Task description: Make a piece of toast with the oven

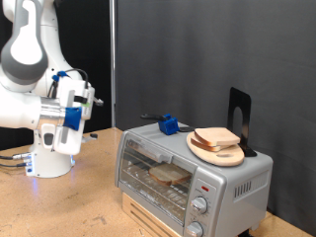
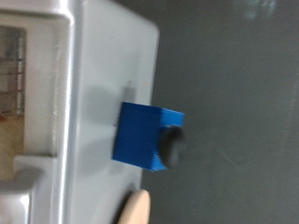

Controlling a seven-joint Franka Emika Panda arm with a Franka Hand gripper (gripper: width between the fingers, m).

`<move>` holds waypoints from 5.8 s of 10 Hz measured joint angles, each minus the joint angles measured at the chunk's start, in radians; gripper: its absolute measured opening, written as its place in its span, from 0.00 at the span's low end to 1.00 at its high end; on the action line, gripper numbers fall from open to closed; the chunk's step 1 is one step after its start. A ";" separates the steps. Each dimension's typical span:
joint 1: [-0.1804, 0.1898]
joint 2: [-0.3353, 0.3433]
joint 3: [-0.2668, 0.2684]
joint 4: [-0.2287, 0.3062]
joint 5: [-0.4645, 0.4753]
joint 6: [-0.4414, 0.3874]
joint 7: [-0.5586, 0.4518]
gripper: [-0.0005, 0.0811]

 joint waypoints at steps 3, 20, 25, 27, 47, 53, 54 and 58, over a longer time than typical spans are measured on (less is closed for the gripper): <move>-0.001 0.092 -0.006 0.116 0.023 0.046 0.003 0.99; -0.003 0.473 0.101 0.516 0.173 -0.042 -0.021 0.99; 0.017 0.616 0.151 0.662 0.245 0.076 -0.070 0.99; 0.017 0.687 0.165 0.739 0.263 0.097 -0.074 0.99; 0.015 1.034 0.189 1.038 0.312 0.105 0.108 0.99; 0.030 1.072 0.202 1.090 0.298 0.101 -0.008 0.99; 0.030 1.075 0.205 1.092 0.301 0.102 -0.011 0.99; 0.036 1.099 0.224 1.101 0.308 0.111 -0.044 0.99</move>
